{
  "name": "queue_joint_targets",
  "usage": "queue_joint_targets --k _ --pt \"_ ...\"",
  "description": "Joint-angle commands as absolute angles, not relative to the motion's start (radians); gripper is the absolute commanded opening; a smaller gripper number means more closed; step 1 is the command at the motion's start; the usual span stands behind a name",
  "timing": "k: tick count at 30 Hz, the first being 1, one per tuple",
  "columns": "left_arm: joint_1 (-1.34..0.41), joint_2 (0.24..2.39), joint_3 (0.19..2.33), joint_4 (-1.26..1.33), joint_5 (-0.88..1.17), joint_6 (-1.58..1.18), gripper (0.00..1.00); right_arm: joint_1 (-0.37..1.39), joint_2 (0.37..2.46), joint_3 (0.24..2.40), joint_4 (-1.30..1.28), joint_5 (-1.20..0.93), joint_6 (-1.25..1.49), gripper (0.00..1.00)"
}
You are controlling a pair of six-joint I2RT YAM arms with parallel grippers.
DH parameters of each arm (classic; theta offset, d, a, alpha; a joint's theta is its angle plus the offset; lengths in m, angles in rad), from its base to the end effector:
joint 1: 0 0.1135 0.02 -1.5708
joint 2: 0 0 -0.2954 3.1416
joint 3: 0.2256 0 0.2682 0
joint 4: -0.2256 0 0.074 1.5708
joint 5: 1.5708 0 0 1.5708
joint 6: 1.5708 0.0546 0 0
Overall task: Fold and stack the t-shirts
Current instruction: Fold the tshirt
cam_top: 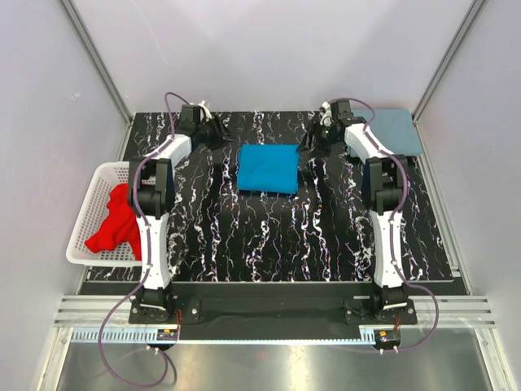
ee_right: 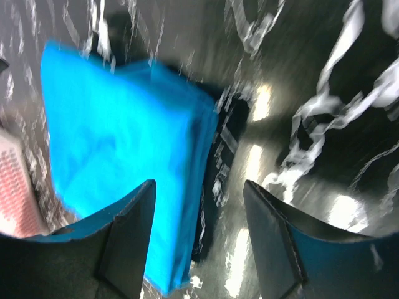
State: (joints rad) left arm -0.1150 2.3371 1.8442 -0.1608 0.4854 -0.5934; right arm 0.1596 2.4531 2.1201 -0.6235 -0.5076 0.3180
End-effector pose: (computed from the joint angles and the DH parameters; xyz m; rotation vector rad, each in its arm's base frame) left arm 0.5739 -0.0919 0.1811 -0.2693 2.2796 -0.9192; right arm 0.5733 0.1192 0.1730 -0.0074 2.5500 0.8312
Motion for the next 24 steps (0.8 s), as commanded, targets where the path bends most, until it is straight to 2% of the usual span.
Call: queue_joint_targets --k 1,2,8,16,24 --pt "-0.133 2.126 1.697 -0.144 0.503 -0.520 0.48 0.164 2.309 2.014 -0.543 -0.655 0.264 0.65" --pt "-0.140 2.096 1.604 -0.117 0.503 -0.517 0.49 0.164 2.293 1.947 -0.535 -0.676 0.258 0.64" --pt "-0.192 1.982 1.360 -0.039 0.512 -0.497 0.49 0.166 2.181 1.662 -0.401 -0.773 0.235 0.61" --pt "-0.267 1.896 1.172 -0.012 0.459 -0.465 0.49 0.192 2.089 1.401 -0.226 -0.851 0.261 0.56" --pt "-0.276 1.815 1.074 -0.003 0.387 -0.462 0.52 0.230 2.112 1.365 -0.181 -0.847 0.258 0.53"
